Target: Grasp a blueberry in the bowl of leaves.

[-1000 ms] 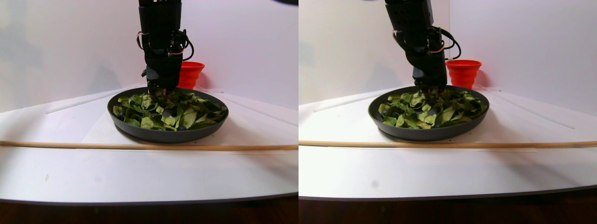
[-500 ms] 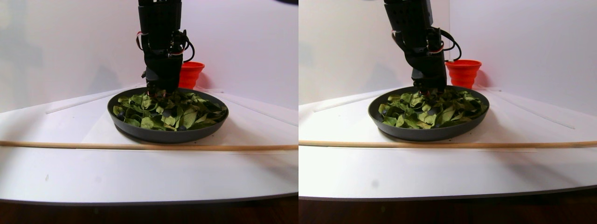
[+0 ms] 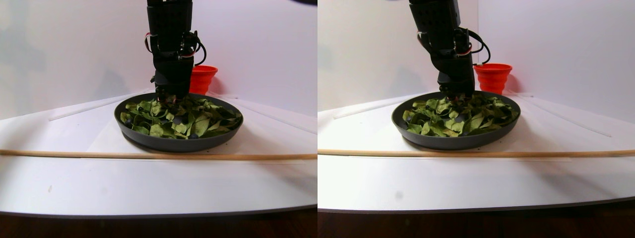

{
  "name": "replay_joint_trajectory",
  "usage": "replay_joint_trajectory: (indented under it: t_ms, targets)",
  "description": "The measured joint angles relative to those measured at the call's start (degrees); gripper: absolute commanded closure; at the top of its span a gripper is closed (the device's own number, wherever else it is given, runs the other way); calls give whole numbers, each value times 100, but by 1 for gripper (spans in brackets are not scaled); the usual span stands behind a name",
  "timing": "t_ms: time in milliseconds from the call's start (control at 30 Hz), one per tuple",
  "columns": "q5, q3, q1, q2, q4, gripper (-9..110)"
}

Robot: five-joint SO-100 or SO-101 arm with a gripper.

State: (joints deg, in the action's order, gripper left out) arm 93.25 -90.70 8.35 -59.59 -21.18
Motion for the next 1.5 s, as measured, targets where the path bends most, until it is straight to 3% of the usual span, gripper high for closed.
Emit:
replay_joint_trajectory:
  t_ms: [1500]
  targets:
    - [105, 18, 9, -316, 202, 92]
